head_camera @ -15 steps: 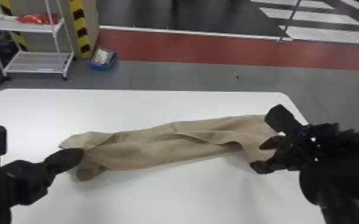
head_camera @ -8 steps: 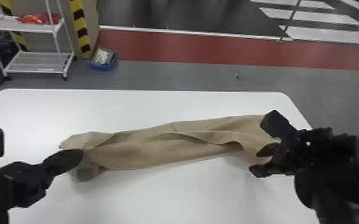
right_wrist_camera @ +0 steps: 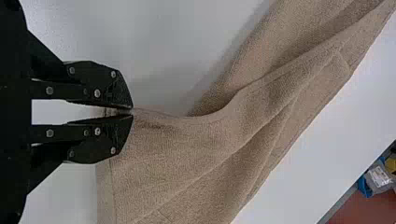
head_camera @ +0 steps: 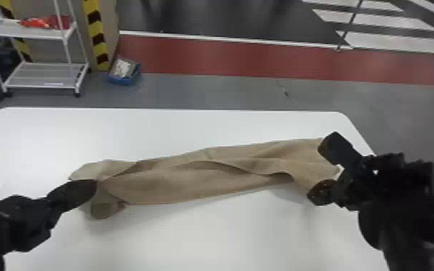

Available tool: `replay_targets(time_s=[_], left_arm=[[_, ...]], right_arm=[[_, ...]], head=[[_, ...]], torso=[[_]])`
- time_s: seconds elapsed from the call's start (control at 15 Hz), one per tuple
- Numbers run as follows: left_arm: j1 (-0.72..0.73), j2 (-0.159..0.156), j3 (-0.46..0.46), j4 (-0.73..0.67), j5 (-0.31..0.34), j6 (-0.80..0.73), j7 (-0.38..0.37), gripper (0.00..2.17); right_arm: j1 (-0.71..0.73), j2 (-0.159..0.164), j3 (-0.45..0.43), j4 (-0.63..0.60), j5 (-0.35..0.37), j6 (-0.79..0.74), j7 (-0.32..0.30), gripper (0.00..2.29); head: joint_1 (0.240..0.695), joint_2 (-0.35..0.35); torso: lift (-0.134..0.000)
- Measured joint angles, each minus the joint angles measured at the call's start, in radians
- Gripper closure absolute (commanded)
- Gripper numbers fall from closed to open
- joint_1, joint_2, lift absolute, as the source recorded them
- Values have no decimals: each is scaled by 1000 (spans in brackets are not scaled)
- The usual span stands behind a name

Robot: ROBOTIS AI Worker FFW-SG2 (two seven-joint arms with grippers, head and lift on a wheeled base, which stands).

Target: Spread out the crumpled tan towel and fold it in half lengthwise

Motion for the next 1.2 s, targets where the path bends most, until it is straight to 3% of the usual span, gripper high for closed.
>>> replay_targets(time_s=[0.33,0.47,0.67,0.8,1.0,1.07,1.13,1.2], left_arm=[[0,0,4,-5,0,1,-37,1247],[0,0,9,-8,0,3,-70,1072],[-4,0,1,-9,-2,3,-96,1038],[-5,0,-11,-4,-4,3,-95,799],[-4,0,-19,5,-10,1,-117,799],[-4,0,-19,9,-11,0,-118,869],[-2,0,-17,12,-12,-3,-121,1197],[0,0,-15,14,-15,-14,-121,1204]], right_arm=[[11,-7,-75,-60,-52,-36,0,1180],[10,-26,-153,-123,-115,-43,0,1180],[2,-63,-248,-160,-170,-44,0,1180],[17,-71,-279,-162,-179,-62,0,1180],[39,-71,-295,-146,-176,-102,0,1180],[44,-70,-298,-136,-169,-124,0,1180],[50,-70,-304,-127,-163,-145,0,1180],[58,-69,-312,-120,-158,-163,0,1180]], head=[[695,-187],[695,-210],[695,-274],[695,-295],[695,-319],[695,-321],[695,-324],[695,-327]], torso=[[-125],[-125],[-125],[-125],[-125],[-125],[-125],[-125]])
